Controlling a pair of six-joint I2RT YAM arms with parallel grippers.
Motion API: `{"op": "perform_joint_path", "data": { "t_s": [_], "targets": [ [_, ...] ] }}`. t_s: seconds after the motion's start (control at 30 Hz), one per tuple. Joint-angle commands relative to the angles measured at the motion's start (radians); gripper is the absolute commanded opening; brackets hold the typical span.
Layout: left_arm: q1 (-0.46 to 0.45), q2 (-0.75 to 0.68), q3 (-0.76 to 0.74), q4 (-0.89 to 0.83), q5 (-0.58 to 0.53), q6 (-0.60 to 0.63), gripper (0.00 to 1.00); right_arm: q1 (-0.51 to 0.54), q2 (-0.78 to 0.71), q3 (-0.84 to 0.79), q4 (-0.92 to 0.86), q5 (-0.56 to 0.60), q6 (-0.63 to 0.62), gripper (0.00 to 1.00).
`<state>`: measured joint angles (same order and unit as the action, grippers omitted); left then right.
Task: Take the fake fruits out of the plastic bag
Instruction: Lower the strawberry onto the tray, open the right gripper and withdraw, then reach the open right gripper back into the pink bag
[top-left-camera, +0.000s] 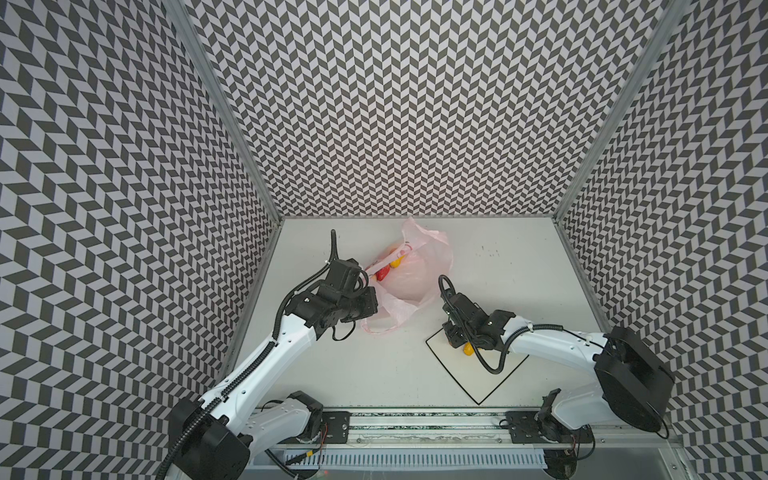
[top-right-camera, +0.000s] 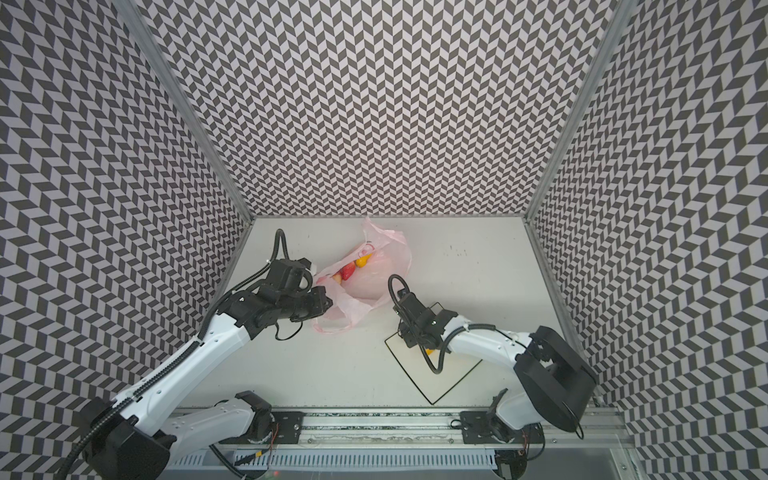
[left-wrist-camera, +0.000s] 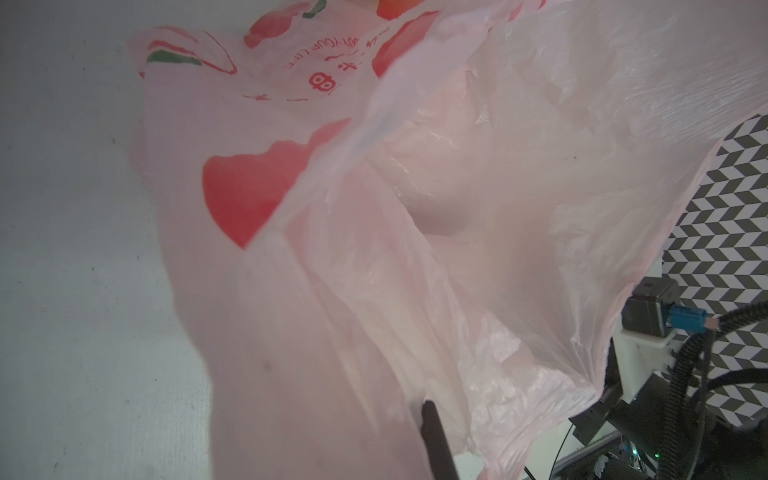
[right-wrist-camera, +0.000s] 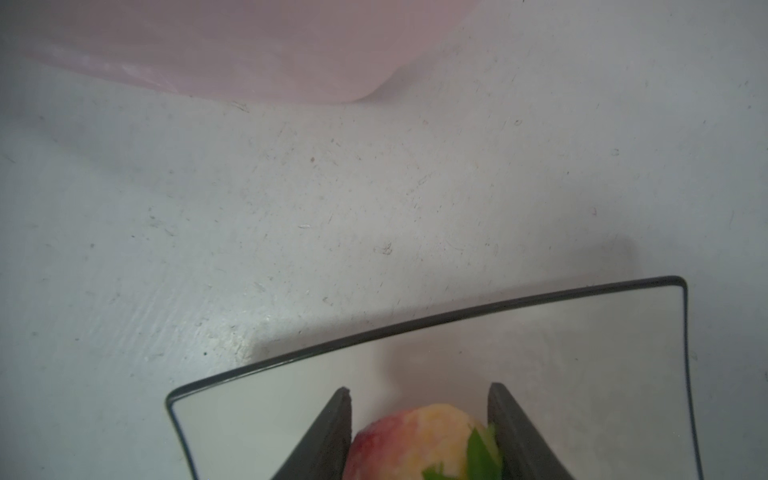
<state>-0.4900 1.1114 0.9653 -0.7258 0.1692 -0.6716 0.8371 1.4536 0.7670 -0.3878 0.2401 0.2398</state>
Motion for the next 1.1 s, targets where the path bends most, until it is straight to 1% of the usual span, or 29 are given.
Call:
{"op": "perform_joint_path", "data": {
  "t_s": [0.0, 0.17, 0.23, 0.33, 0.43, 0.6, 0.67, 0.73, 0.83, 0.93, 1.0, 1.07],
  "targets": [
    [0.008, -0.015, 0.034, -0.005, -0.005, 0.015, 0.0, 0.01, -0.02, -0.015, 0.037, 0.025, 0.025, 0.59],
    [0.013, -0.019, 0.023, -0.001, 0.009, 0.024, 0.0, 0.01, -0.095, -0.023, 0.036, 0.008, 0.049, 0.68],
    [0.014, -0.02, 0.022, 0.0, 0.012, 0.029, 0.0, 0.01, -0.155, -0.038, 0.043, -0.001, 0.068, 0.69],
    [0.019, -0.024, 0.02, 0.0, 0.017, 0.033, 0.0, 0.011, -0.284, -0.09, 0.067, -0.025, 0.11, 0.7],
    [0.02, -0.03, 0.018, 0.0, 0.022, 0.037, 0.0, 0.014, -0.444, -0.155, 0.105, -0.091, 0.128, 0.69],
    [0.024, -0.036, 0.015, 0.0, 0.03, 0.041, 0.0, 0.016, -0.71, -0.215, 0.209, -0.247, 0.076, 0.64],
    [0.026, -0.038, 0.014, 0.002, 0.032, 0.041, 0.0, 0.016, -0.793, -0.239, 0.291, -0.317, 0.058, 0.61],
    [0.025, -0.038, 0.013, 0.005, 0.035, 0.038, 0.0, 0.016, -0.834, -0.244, 0.355, -0.36, 0.05, 0.56],
    [0.025, -0.038, 0.011, 0.008, 0.034, 0.037, 0.0, 0.016, -0.809, -0.209, 0.422, -0.392, 0.047, 0.49],
    [0.025, -0.037, 0.012, 0.009, 0.036, 0.035, 0.0, 0.016, -0.696, -0.123, 0.454, -0.432, 0.025, 0.44],
    [0.026, -0.037, 0.012, 0.011, 0.038, 0.034, 0.0, 0.028, -0.609, -0.063, 0.461, -0.405, 0.018, 0.4],
    [0.026, -0.037, 0.015, 0.009, 0.038, 0.037, 0.0, 0.052, -0.514, -0.008, 0.467, -0.356, -0.002, 0.39]
  ]
}}
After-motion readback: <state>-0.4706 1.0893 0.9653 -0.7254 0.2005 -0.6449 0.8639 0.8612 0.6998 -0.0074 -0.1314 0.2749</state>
